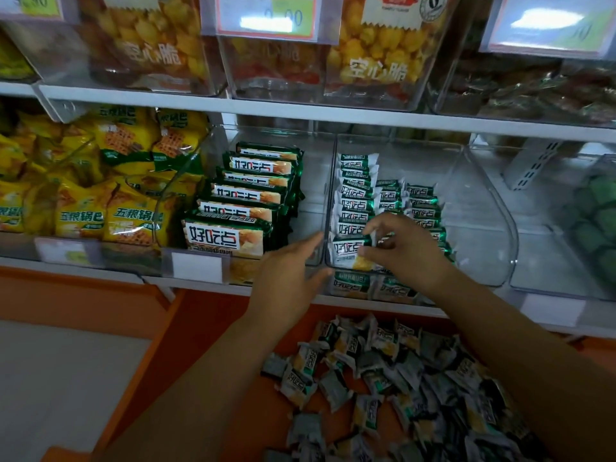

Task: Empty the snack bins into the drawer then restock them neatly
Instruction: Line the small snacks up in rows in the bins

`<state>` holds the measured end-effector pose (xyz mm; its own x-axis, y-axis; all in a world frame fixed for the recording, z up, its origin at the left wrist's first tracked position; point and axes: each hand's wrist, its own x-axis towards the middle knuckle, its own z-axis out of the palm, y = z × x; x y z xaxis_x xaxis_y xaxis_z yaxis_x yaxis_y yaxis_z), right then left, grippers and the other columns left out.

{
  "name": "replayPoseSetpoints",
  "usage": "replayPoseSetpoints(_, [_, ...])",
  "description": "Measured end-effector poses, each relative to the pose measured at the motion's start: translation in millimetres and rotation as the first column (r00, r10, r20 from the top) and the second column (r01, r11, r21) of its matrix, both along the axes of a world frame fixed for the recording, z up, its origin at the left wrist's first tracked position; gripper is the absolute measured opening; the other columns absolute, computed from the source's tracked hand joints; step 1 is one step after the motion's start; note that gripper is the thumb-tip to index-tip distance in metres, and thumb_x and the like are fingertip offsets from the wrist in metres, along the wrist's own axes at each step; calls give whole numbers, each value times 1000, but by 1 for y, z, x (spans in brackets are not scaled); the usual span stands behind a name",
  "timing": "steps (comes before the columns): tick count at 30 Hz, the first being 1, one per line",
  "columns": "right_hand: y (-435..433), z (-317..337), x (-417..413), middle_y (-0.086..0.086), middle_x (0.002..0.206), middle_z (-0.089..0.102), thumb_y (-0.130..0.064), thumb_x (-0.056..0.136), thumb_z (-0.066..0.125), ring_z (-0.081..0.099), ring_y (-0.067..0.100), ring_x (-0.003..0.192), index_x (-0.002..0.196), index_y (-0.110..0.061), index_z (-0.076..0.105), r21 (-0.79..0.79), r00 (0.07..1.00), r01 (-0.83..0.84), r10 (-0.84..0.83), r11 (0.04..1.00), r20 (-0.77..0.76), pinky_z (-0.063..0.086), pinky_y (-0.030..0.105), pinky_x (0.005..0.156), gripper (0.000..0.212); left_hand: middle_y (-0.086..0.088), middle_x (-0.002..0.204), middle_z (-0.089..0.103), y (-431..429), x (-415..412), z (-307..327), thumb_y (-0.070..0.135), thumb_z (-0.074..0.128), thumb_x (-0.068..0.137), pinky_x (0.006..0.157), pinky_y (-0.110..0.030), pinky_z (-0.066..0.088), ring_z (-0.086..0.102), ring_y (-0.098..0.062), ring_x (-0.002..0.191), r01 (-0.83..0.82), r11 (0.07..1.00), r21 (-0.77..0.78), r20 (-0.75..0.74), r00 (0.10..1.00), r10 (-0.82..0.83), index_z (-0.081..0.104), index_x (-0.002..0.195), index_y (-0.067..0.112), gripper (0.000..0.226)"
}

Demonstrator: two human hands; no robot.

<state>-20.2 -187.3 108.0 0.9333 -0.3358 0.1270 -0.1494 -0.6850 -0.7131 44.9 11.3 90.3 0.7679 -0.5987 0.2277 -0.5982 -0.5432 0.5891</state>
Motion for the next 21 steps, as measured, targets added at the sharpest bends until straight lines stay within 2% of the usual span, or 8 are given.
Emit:
replayPoseSetpoints(4, [3,-6,2,0,91,53,-30,82,75,57,19,81,95,-26,57,-157,997,-40,30,987,-66,42,27,68,22,0,129,64,0,2,-2,34,69,89,96,-28,48,61,-14,113,-12,999,-46,7,1000,12,42,146,28,63])
replayPoseSetpoints(7, [1,-5,1,-2,90,52,-32,83,74,54,17,80,97,-27,57,-146,993,-60,45,988,-108,38,26,64,23,-1,128,64,2,2,-4,34,68,90,97,-34,49,60,-16,114,17,999,-36,7,1000,-17,40,147,29,64])
replayPoseSetpoints(10, [-2,-1,-3,-1,103,47,-37,82,74,55,11,86,111,-32,59,-74,994,-20,12,997,-111,42,22,77,33,-1,135,58,7,0,-9,31,65,92,102,-27,40,50,-17,124,20,999,-45,24,1000,-19,41,147,28,60])
replayPoseSetpoints(12, [3,6,-17,-2,106,49,-36,85,70,55,2,83,117,-33,58,-24,993,109,-108,994,37,42,12,74,34,-2,129,58,13,-9,-8,31,61,94,97,-21,32,45,-16,120,3,996,-89,163,987,11,50,140,23,49])
replayPoseSetpoints(14, [12,12,-48,-5,90,55,-27,89,66,55,1,73,111,-28,59,75,941,190,-203,979,271,41,7,64,24,0,116,59,19,-24,-10,35,51,93,91,-18,32,47,-13,110,26,992,-120,273,962,8,59,129,20,40])
replayPoseSetpoints(16, [21,2,-85,-9,75,55,-19,92,62,54,1,66,103,-23,59,135,916,168,-205,977,346,40,7,58,12,5,112,59,25,-41,-25,39,48,92,84,-20,37,50,-9,104,98,995,-37,199,976,-89,60,124,24,38])
replayPoseSetpoints(19, [15,-54,-123,-14,84,59,-25,95,56,57,4,72,104,-29,58,90,995,98,-96,991,-23,44,11,62,10,6,124,52,29,-56,-68,37,57,95,82,-18,40,51,-10,112,291,935,203,-162,952,-261,54,133,28,39])
replayPoseSetpoints(21, [-2,-107,-138,-8,107,59,-32,99,50,59,10,89,120,-29,54,64,902,41,-10,997,-432,49,19,76,22,9,134,44,28,-57,-105,30,59,96,83,-10,36,45,-7,121,389,860,330,-363,893,-265,46,141,26,47])
